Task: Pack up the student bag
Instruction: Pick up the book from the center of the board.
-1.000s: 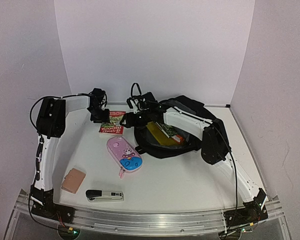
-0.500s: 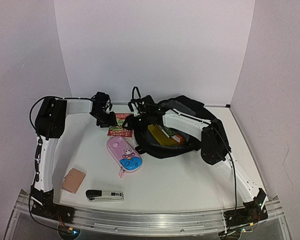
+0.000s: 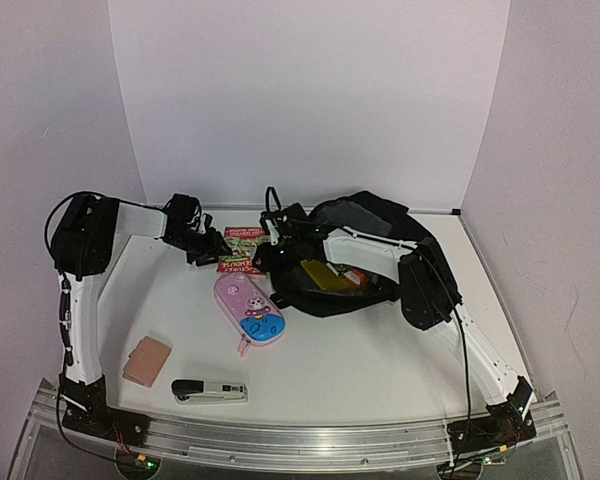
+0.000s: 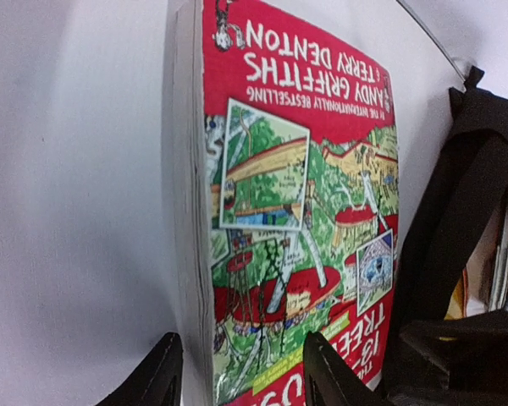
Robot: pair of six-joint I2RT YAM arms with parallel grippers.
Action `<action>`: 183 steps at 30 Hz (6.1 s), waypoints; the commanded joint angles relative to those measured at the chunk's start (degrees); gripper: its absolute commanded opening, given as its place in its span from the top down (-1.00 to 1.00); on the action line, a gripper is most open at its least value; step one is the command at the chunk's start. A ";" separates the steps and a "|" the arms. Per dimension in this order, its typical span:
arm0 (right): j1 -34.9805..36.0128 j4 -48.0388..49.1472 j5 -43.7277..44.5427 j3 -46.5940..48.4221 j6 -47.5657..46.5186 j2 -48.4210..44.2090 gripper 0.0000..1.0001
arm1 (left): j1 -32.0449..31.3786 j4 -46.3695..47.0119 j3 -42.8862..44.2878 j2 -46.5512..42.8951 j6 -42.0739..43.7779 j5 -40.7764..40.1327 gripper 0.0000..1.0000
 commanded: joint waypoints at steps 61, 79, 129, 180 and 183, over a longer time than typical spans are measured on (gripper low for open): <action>-3.62 -1.43 -15.11 -8.68 0.18 -13.95 -0.63 | 2.39 8.34 3.01 -5.47 -7.15 12.29 1.00; -12.01 -1.43 -29.78 -30.81 2.21 -39.70 -0.97 | -3.02 20.82 -0.77 -24.47 -10.50 22.29 1.00; -17.86 28.76 -35.38 -45.60 32.33 -56.64 1.00 | -24.67 55.24 -22.31 -30.75 -28.50 10.72 -0.99; -15.64 -6.77 2.40 -47.43 -19.85 -54.77 -0.49 | -23.57 44.43 -27.28 -34.43 -31.39 -6.34 1.00; -14.03 -8.75 5.98 -45.65 -23.58 -51.77 -0.43 | -22.15 43.51 -29.63 -36.68 -32.76 -6.69 1.00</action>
